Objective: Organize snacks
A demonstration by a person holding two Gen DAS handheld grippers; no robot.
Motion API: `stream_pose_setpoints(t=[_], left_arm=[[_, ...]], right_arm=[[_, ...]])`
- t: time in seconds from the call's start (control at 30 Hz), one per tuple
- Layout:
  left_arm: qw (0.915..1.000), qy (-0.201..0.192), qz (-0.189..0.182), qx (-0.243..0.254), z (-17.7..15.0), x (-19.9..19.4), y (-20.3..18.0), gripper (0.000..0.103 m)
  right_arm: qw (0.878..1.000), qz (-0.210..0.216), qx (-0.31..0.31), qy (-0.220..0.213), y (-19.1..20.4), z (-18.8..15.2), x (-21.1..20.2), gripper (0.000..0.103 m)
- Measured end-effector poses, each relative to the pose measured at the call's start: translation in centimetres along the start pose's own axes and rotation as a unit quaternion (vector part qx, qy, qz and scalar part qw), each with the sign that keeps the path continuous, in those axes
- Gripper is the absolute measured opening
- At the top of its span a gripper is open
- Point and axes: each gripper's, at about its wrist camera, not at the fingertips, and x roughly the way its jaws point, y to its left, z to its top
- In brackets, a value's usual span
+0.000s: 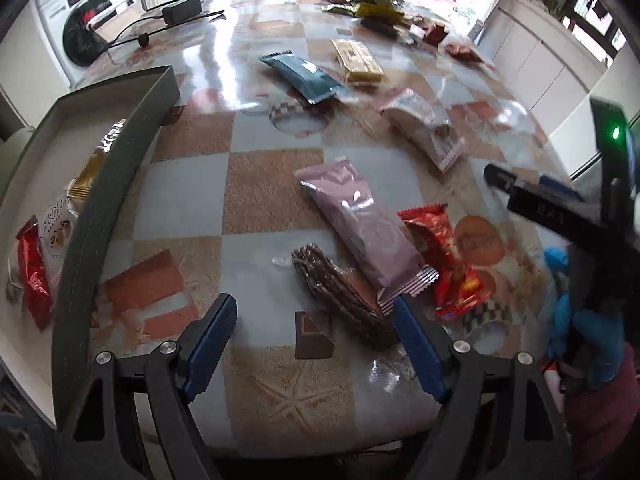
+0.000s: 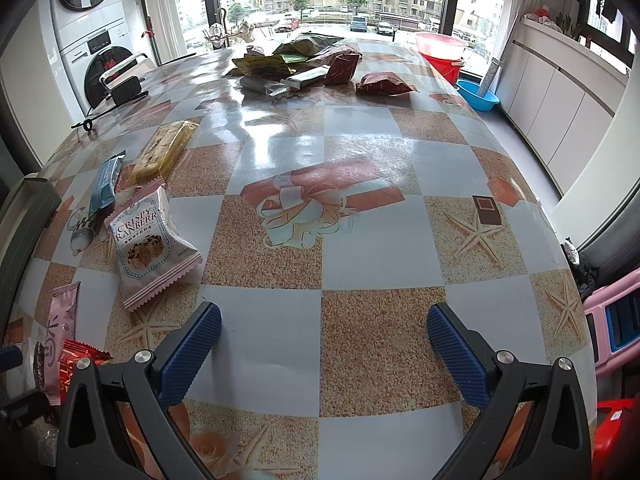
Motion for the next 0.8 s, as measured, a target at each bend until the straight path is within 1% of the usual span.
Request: stream_pose_setpoints(t=[0.03,0.07,0.13,0.23,0.33,0.4,0.43,0.53,0.67,0.73,0.8], left_arm=[[0.9999,-0.002,0.01,0.009,-0.2,0.3,-0.2,0.086],[0.9995,-0.01,0.022,0.021,-0.2,0.3,-0.4,0.092],[0.9988,-0.02,0.033,0.029,-0.1,0.5,0.0,0.094],[0.9984,-0.031,0.042,0.021,0.8,0.7,2.0,0.094],[0.9988,-0.018,0.045,-0.004,1.5,0.8,3.8,0.094],[0.9993,-0.007,0.032,-0.02,1.6,0.8,4.1,0.094],[0.9992,-0.004,0.029,-0.026,1.5,0.9,4.2,0.094],[0.9986,-0.005,0.04,-0.035,1.7,1.0,3.7,0.094],[0.9961,-0.004,0.053,-0.07,2.1,1.3,3.4,0.094],[0.996,-0.011,0.055,-0.07,2.1,1.4,3.0,0.093],[0.9965,-0.016,0.051,-0.065,2.0,1.3,3.0,0.089]], right_arm=[[1.0,0.0,0.0,0.0,0.0,0.0,0.0,0.103],[1.0,-0.001,-0.001,0.0,0.0,0.0,0.0,0.103],[1.0,0.0,0.0,0.0,0.0,0.0,0.0,0.103],[1.0,0.0,0.0,0.0,0.0,0.0,0.0,0.103],[1.0,0.0,0.0,0.0,0.0,0.0,0.0,0.103],[1.0,0.0,0.0,0.0,0.0,-0.1,0.0,0.103],[1.0,0.0,0.0,0.0,0.0,0.0,0.0,0.103],[1.0,0.0,0.0,0.0,0.0,-0.1,0.0,0.103],[1.0,0.0,0.0,0.0,0.0,-0.1,0.0,0.103],[1.0,0.0,0.0,0.0,0.0,-0.1,0.0,0.103],[1.0,0.0,0.0,0.0,0.0,-0.1,0.0,0.103]])
